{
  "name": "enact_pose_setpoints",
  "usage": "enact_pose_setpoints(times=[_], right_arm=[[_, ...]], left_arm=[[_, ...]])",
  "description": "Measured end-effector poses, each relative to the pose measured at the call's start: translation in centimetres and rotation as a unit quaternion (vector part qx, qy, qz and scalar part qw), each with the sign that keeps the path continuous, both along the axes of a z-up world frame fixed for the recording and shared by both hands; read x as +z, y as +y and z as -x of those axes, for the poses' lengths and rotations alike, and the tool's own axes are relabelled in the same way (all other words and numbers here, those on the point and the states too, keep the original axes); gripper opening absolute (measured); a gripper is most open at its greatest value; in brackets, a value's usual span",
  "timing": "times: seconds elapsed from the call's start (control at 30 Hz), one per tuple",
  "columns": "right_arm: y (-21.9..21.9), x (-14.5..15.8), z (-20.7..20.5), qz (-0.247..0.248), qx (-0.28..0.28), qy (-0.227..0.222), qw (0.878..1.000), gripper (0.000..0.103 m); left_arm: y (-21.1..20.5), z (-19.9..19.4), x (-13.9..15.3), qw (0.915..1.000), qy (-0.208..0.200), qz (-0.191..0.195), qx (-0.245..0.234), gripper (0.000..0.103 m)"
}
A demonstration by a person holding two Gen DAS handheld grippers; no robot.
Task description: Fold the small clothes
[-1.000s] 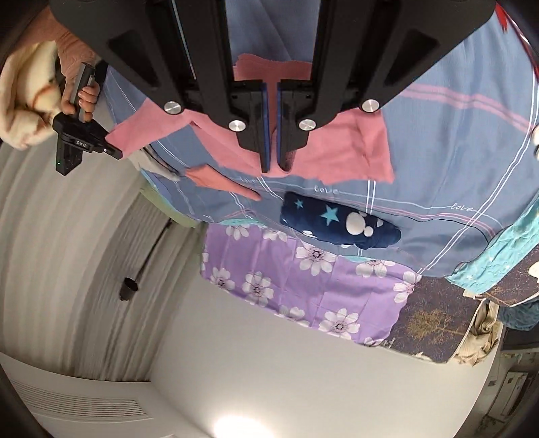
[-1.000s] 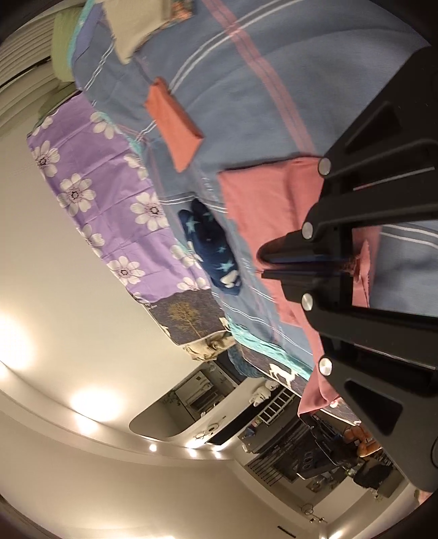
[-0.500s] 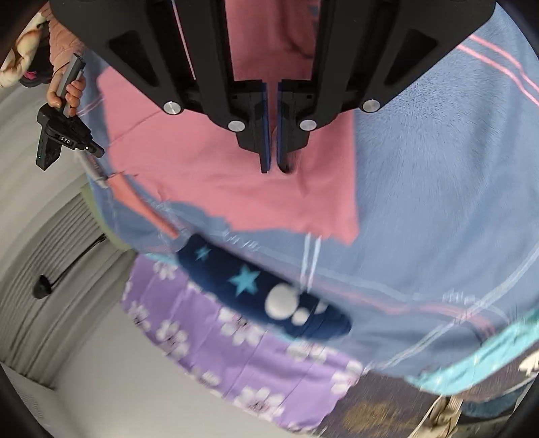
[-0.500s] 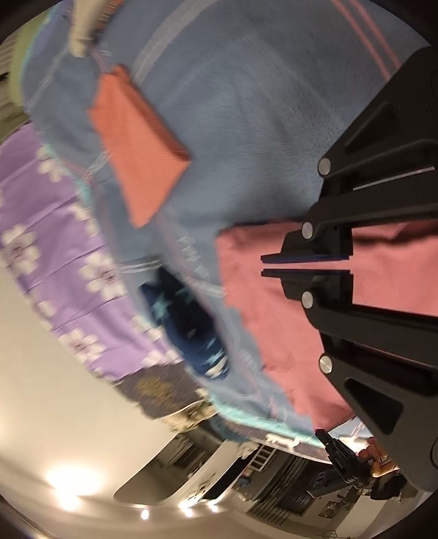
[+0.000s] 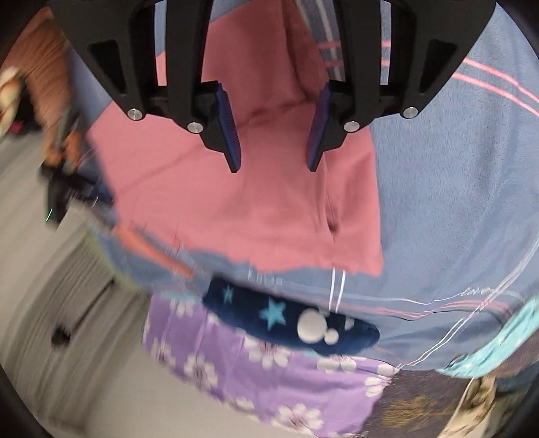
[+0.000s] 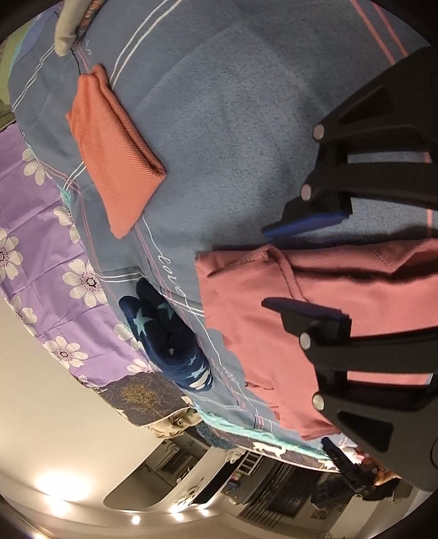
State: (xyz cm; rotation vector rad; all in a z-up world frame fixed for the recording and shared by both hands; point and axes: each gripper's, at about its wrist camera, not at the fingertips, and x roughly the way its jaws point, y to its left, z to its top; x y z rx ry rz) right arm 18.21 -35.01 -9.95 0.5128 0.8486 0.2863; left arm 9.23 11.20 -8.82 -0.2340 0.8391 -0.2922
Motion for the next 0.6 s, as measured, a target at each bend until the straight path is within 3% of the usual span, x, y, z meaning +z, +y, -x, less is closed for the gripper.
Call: enact_pose_setpoints(times=[0.03, 0.07, 0.1, 0.13, 0.3, 0.4, 0.43, 0.5, 0.6], right_arm=[[0.4, -0.1, -0.3, 0.006, 0.004, 0.003, 1.000, 0.039], [0.5, -0.1, -0.4, 0.011, 0.005, 0.005, 1.000, 0.034], [0.7, -0.1, -0.4, 0.017, 0.009, 0.007, 1.000, 0.016], [1.0, 0.0, -0.5, 0.022, 0.015, 0.008, 1.000, 0.005], [1.1, 2.7, 0.5, 0.009, 0.019, -0.031, 0.999, 0.002], [1.1, 4.1, 0.7, 0.002, 0.026, -0.042, 0.999, 0.002], [1.2, 4.2, 0.8, 0.004, 0.027, -0.044, 0.999, 0.002], [1.5, 4.1, 0.9, 0.011, 0.029, -0.043, 0.999, 0.002], [1.5, 3.3, 0.8, 0.013, 0.027, -0.032, 0.999, 0.002]], left_arm=[[-0.3, 0.0, -0.4, 0.9998, 0.002, -0.018, 0.001, 0.040], [-0.6, -0.1, -0.6, 0.9995, 0.005, -0.032, 0.001, 0.028], [-0.8, -0.3, -0.8, 0.9993, 0.008, -0.038, 0.001, 0.000], [-0.7, -0.4, -0.8, 0.9994, 0.013, -0.031, 0.000, 0.000], [0.3, 0.2, 1.8, 0.9996, -0.027, -0.002, 0.007, 0.000], [0.5, 0.2, 2.7, 0.9991, -0.037, -0.013, 0.015, 0.000], [0.7, 0.1, 2.6, 0.9991, -0.031, -0.018, 0.020, 0.003], [1.0, 0.0, 1.7, 0.9988, -0.016, -0.033, 0.034, 0.052], [0.9, -0.3, -0.2, 0.9974, 0.002, -0.062, 0.035, 0.056]])
